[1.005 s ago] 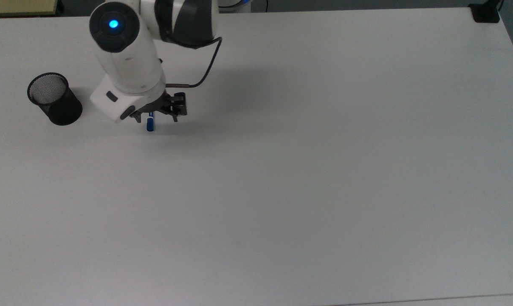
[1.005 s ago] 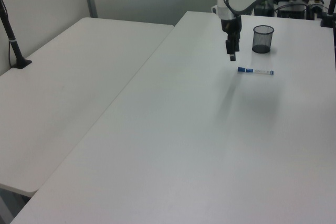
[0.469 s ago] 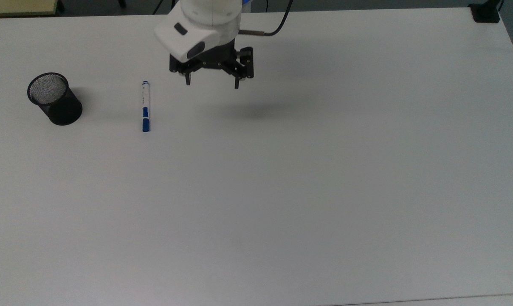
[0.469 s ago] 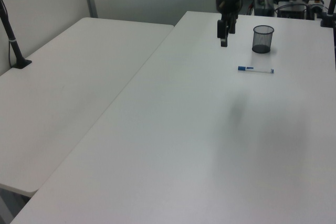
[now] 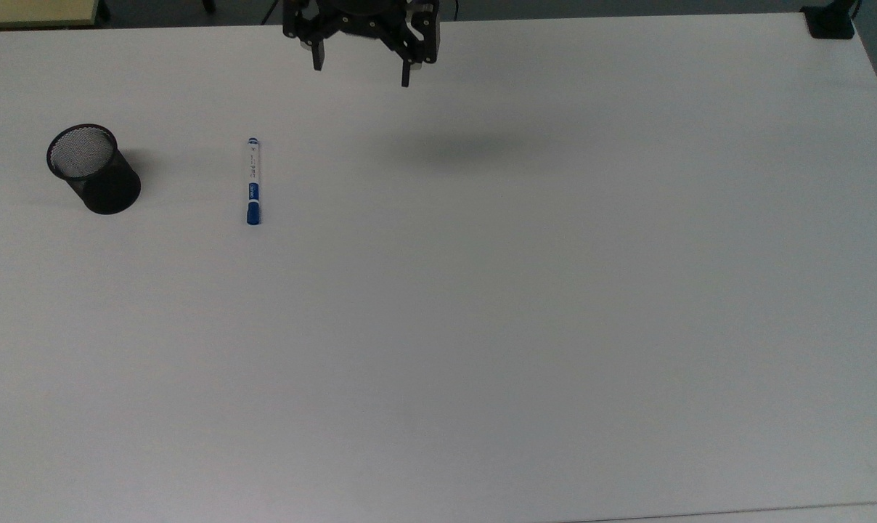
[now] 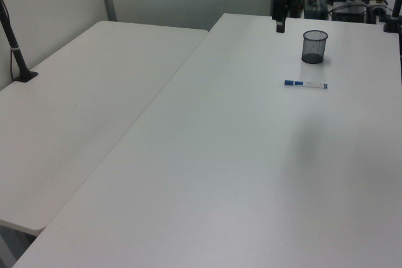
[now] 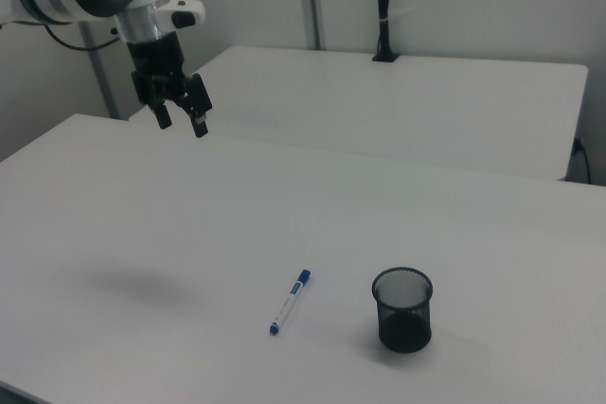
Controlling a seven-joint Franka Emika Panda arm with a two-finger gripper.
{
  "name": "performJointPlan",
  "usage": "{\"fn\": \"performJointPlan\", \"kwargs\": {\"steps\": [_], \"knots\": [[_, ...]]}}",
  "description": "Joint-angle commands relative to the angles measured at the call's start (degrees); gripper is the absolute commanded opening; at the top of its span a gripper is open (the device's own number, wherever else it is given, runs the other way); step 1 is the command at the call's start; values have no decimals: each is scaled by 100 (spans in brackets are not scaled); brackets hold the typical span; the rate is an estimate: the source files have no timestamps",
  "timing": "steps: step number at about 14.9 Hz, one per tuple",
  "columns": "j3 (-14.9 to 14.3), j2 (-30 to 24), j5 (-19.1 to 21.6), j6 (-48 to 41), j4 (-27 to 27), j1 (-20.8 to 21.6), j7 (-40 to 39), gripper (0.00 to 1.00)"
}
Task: Remove the marker
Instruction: 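Open the gripper, release the marker, and raise the gripper away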
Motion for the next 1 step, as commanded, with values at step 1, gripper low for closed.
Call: {"fn": "performJointPlan", "kwargs": {"steps": [1], "knots": [[-79,-300,72,-35,-261,-19,99,100]]}}
